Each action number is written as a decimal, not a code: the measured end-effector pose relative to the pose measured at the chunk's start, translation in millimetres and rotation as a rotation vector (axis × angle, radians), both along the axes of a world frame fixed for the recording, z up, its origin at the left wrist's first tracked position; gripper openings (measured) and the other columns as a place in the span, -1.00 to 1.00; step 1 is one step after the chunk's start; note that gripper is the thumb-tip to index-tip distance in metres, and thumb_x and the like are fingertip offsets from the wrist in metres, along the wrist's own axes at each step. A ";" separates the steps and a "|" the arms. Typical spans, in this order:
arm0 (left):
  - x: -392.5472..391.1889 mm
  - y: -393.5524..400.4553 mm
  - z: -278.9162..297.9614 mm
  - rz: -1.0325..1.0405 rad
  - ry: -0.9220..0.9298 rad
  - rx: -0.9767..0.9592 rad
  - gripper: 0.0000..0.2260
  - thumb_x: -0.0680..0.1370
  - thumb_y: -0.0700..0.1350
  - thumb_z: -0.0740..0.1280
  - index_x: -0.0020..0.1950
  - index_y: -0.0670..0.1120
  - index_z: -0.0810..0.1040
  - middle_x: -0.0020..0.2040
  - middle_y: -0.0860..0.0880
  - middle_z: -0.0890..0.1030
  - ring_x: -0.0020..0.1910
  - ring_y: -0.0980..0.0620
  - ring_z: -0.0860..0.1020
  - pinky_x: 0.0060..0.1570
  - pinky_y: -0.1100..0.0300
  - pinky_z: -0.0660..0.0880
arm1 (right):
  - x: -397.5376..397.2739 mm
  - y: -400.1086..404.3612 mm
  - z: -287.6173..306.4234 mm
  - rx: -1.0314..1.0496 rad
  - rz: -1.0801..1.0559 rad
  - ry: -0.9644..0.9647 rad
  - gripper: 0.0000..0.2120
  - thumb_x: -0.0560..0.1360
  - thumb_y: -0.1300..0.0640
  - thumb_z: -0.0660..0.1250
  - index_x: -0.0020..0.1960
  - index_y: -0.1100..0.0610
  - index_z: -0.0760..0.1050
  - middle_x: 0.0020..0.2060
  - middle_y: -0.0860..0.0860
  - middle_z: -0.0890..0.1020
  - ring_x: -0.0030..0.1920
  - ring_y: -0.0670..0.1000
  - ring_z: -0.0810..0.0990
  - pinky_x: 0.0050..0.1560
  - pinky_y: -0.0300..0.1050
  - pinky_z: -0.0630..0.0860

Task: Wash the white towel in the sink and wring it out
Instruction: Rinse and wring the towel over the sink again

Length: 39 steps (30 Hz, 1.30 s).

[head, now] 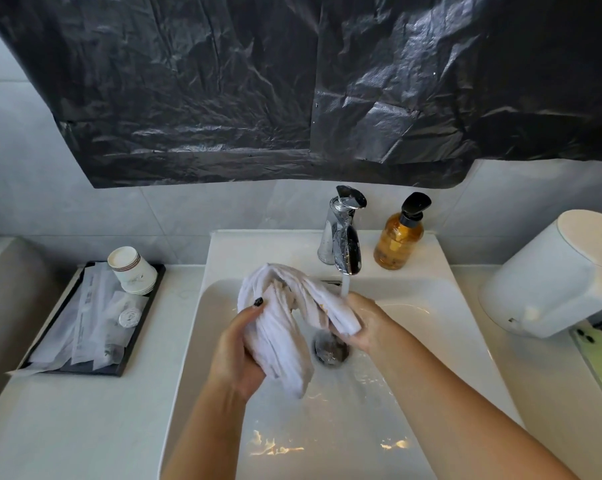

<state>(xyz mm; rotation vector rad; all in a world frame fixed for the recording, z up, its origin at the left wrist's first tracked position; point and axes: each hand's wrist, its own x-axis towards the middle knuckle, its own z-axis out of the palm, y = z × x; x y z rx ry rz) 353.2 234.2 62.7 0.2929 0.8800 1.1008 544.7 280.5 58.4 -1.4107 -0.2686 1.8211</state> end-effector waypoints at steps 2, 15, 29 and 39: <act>-0.3 -2.0 -4.5 -0.045 -0.007 -0.030 -0.63 0.35 -0.19 0.47 0.14 -0.26 0.67 0.14 -0.29 0.63 0.08 -0.22 0.63 0.40 -0.26 0.32 | -4.7 2.7 -0.5 0.004 -0.057 -0.115 -0.69 0.57 0.25 0.28 0.27 0.36 0.49 -0.08 0.19 0.67 -0.04 0.16 0.64 -0.09 -0.01 0.56; 12.2 12.9 10.3 0.199 0.321 -0.070 -0.89 0.55 -0.09 0.33 -0.08 -0.13 0.57 -0.27 -0.13 0.68 -0.15 -0.14 0.61 -0.11 0.04 0.52 | -16.4 3.9 3.5 0.148 -0.156 0.120 -0.73 0.58 0.11 0.24 -0.01 0.30 0.60 -0.23 0.16 0.69 -0.11 0.12 0.64 -0.03 -0.05 0.57; -44.1 -9.9 9.8 0.285 0.842 -0.112 -0.72 0.35 -0.15 0.59 -0.11 -0.09 0.52 -0.17 -0.11 0.64 -0.14 -0.07 0.64 -0.12 0.10 0.55 | -65.0 -17.4 -12.0 0.256 -0.248 -0.005 -0.64 0.64 0.09 0.12 -0.10 0.26 0.59 -0.24 0.12 0.69 -0.23 0.01 0.68 -0.16 -0.15 0.59; -42.9 -3.2 -0.9 0.253 0.844 -0.105 -0.61 0.31 -0.06 0.60 0.01 -0.16 0.57 -0.11 -0.18 0.68 -0.12 -0.13 0.68 0.00 -0.07 0.61 | -47.2 -88.1 -70.2 0.110 0.142 -0.174 -0.67 0.64 0.21 0.14 -0.04 0.38 0.61 -0.08 0.27 0.70 -0.09 0.12 0.70 -0.04 -0.12 0.62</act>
